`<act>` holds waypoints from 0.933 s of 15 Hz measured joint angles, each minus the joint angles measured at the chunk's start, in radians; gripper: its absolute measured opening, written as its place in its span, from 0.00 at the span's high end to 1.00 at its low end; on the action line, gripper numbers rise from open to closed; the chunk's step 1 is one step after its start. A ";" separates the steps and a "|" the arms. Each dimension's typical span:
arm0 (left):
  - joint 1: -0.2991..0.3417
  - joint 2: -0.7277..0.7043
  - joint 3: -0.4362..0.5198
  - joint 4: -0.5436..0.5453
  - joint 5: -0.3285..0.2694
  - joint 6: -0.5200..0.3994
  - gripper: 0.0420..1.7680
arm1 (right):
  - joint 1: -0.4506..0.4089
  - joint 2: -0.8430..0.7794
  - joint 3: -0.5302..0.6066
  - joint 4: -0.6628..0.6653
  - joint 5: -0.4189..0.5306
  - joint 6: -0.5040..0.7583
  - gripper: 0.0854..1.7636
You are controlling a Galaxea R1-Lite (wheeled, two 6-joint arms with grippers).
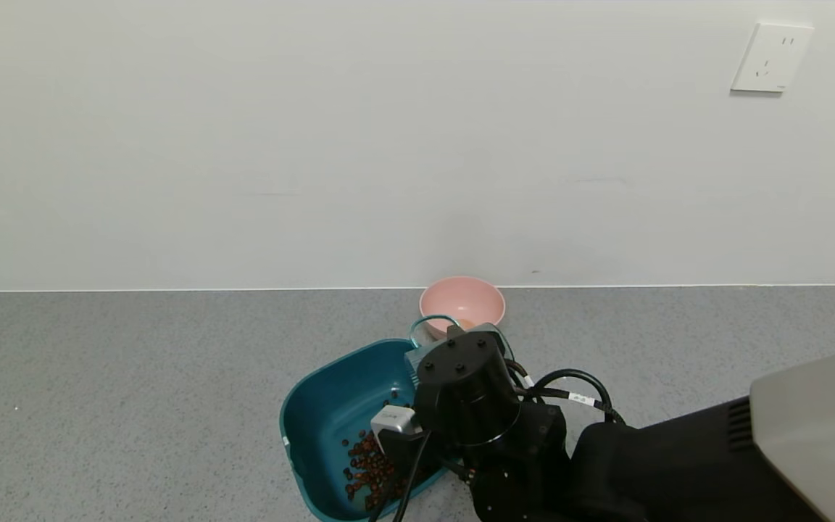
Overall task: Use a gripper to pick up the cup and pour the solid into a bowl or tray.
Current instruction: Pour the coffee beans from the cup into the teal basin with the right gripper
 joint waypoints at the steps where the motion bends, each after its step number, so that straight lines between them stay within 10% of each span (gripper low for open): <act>1: 0.000 0.000 0.000 0.000 0.000 0.000 0.01 | -0.001 -0.001 0.008 -0.003 0.016 0.031 0.25; 14: 0.000 0.000 0.000 0.000 0.000 0.000 0.01 | -0.044 -0.058 0.087 -0.194 0.127 0.276 0.25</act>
